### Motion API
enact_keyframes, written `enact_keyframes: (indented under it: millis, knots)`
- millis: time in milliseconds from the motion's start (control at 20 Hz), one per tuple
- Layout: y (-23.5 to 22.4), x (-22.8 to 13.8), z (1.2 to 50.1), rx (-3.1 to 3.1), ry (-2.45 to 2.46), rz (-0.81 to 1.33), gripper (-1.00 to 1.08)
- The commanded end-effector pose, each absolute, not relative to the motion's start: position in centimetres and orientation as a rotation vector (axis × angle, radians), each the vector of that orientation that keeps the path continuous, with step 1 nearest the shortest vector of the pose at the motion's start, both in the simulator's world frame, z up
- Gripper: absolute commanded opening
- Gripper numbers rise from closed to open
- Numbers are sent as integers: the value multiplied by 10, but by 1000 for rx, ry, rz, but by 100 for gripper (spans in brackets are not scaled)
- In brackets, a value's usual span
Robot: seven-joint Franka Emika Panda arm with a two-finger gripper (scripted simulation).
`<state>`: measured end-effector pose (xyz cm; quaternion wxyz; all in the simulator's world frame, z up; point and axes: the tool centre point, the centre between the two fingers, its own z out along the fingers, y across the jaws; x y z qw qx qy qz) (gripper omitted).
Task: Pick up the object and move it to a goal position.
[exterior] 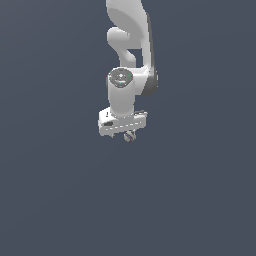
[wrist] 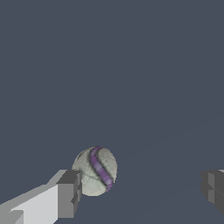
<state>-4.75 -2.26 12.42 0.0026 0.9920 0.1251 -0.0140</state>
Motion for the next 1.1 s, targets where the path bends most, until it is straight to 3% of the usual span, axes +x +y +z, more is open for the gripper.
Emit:
enact_keyframes:
  millis: [0,1050]
  knots:
    - [-16,-56,116,3094,515,-36,100]
    - [9,-96,87,2974,1013,-1,100]
